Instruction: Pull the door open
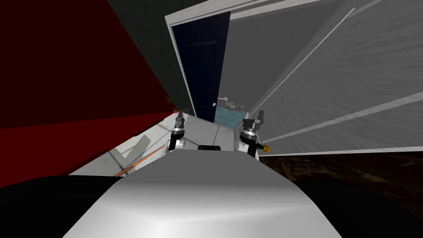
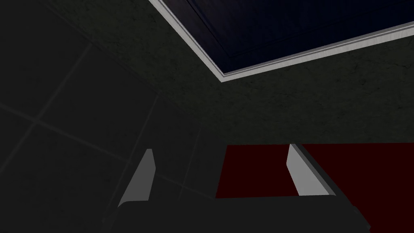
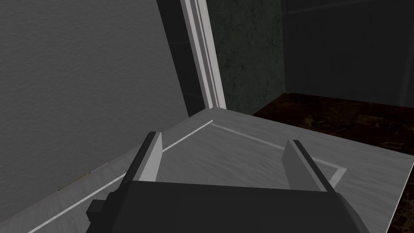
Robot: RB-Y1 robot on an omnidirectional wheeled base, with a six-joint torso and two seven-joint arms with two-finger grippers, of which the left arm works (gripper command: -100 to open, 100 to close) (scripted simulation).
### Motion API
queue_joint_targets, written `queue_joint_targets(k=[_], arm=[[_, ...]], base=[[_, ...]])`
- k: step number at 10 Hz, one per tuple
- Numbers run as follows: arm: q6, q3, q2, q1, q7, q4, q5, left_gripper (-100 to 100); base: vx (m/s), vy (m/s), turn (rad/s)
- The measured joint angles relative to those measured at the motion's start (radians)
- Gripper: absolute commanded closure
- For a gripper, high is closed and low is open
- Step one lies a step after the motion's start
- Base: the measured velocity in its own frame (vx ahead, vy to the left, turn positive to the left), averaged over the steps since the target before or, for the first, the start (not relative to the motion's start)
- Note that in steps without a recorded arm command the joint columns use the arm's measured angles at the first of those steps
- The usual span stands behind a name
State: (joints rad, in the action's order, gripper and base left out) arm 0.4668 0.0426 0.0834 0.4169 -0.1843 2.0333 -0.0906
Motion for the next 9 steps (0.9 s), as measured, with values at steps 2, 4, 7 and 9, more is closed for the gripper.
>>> queue_joint_targets(k=[2, 4, 7, 9], arm=[[0.011, 0.004, 0.001, -0.008, -0.037, -0.036, -0.009, -100], [0.018, 0.012, 0.005, -0.02, -0.071, -0.071, -0.015, -100], [0.035, 0.027, 0.012, -0.038, -0.122, -0.132, -0.024, -100], [0.047, 0.032, 0.012, -0.042, -0.159, -0.165, -0.032, -100]], base=[[0.09, -0.028, -0.071], [0.094, -0.016, -0.077], [0.106, -0.029, -0.073], [0.102, -0.017, -0.076]])
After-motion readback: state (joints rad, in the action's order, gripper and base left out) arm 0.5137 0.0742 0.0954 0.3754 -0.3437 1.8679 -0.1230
